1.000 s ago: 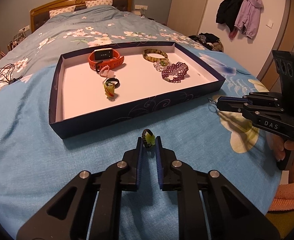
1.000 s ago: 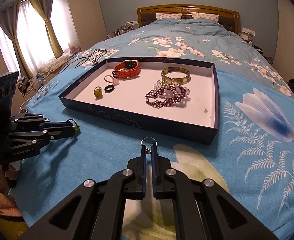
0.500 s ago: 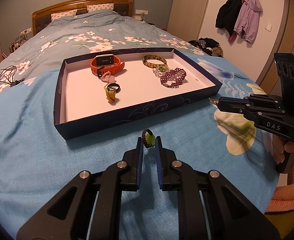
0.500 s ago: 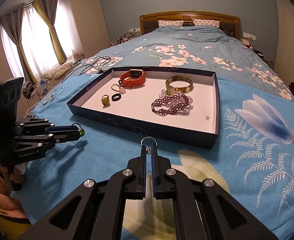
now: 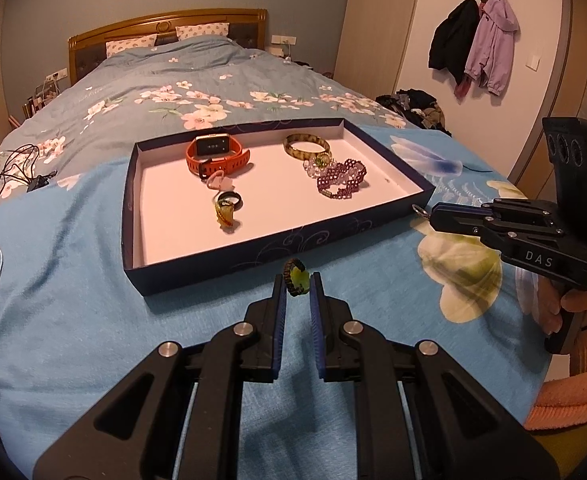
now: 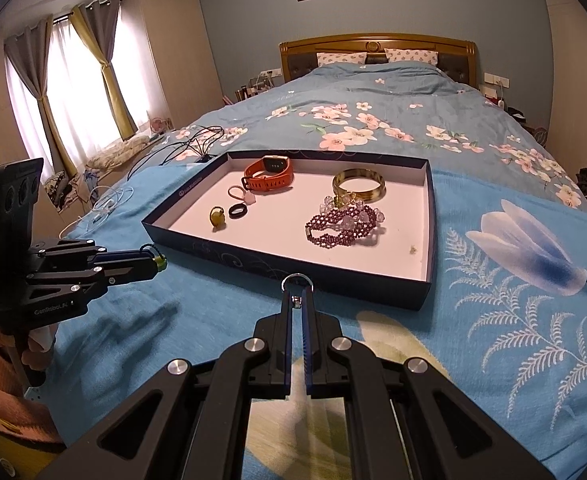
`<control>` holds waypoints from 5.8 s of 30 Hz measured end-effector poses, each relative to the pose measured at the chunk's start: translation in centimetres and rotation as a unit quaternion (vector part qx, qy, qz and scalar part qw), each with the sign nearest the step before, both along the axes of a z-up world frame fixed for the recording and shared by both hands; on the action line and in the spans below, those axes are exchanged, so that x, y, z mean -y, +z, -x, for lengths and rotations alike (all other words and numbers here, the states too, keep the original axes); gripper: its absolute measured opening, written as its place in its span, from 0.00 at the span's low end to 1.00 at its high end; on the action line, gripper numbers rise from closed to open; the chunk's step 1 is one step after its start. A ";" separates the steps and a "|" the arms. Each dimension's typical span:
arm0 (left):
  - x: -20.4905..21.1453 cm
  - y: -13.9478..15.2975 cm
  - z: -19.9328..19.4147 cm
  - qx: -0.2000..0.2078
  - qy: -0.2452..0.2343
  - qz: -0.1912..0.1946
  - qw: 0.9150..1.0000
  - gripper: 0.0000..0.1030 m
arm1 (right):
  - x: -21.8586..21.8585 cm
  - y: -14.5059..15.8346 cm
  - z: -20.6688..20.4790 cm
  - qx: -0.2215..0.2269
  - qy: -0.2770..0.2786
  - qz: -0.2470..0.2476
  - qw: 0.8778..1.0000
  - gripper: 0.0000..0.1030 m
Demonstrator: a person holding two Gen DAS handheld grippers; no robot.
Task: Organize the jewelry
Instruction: 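Lift the silver ring toward the box with the right tool while the left tool lifts the green ring, then carry the silver ring over the box with the right tool while the left tool carries the green ring, then release the silver ring into the box with the right tool while the left tool releases the green ring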
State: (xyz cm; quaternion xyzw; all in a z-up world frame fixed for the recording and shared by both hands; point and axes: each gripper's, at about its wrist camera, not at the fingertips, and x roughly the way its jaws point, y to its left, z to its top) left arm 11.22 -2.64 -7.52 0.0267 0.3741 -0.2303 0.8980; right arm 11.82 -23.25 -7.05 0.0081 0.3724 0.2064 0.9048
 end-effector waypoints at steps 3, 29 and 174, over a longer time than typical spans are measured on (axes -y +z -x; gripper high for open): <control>0.0 0.3 0.1 0.006 0.003 0.000 1.000 0.12 | 0.1 0.2 0.1 0.005 -0.002 -0.004 1.000 0.03; -0.5 2.2 -0.7 0.030 0.025 0.021 0.999 0.12 | 0.0 1.8 -0.5 0.033 -0.005 -0.017 0.999 0.03; -0.3 2.1 -8.0 0.046 0.075 -0.010 0.996 0.12 | -0.6 1.2 -7.4 0.020 -0.019 -0.011 1.000 0.03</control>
